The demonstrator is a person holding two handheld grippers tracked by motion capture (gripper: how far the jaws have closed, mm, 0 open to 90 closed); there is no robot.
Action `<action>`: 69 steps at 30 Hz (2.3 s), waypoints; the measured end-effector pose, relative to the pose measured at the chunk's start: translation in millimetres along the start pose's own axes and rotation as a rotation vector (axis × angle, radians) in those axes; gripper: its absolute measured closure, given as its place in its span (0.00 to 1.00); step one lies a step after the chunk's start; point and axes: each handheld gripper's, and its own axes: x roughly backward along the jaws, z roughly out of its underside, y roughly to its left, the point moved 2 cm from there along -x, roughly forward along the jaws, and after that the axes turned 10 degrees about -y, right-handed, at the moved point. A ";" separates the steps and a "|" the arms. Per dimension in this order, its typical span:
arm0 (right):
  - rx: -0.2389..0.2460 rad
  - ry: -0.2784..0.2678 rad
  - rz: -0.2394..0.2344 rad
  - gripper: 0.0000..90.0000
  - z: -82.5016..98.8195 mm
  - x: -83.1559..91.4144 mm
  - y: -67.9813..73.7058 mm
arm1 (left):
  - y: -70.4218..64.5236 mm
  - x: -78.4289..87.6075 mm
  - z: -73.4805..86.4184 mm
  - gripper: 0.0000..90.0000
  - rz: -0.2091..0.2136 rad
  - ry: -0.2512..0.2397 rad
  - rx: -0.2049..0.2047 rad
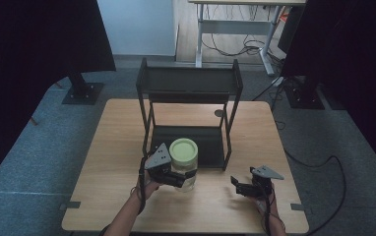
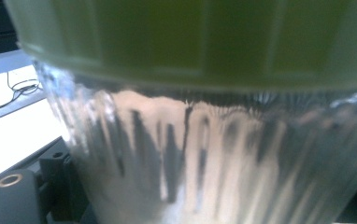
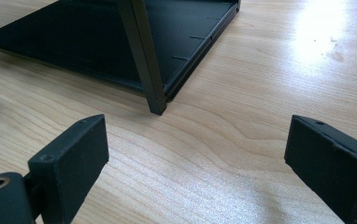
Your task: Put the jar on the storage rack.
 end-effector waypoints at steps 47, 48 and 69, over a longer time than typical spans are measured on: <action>0.001 0.004 -0.006 0.07 0.0 -0.4 -0.2 | 21.9 -16.4 -12.1 0.12 -0.016 -0.016 -0.015; 0.001 0.004 -0.006 0.07 0.0 -0.4 -0.3 | 22.1 -16.7 -12.4 0.12 -0.015 -0.017 -0.014; 0.001 0.008 -0.009 0.07 0.1 -0.7 -0.1 | 39.4 -34.4 -15.4 0.12 -0.027 0.009 -0.042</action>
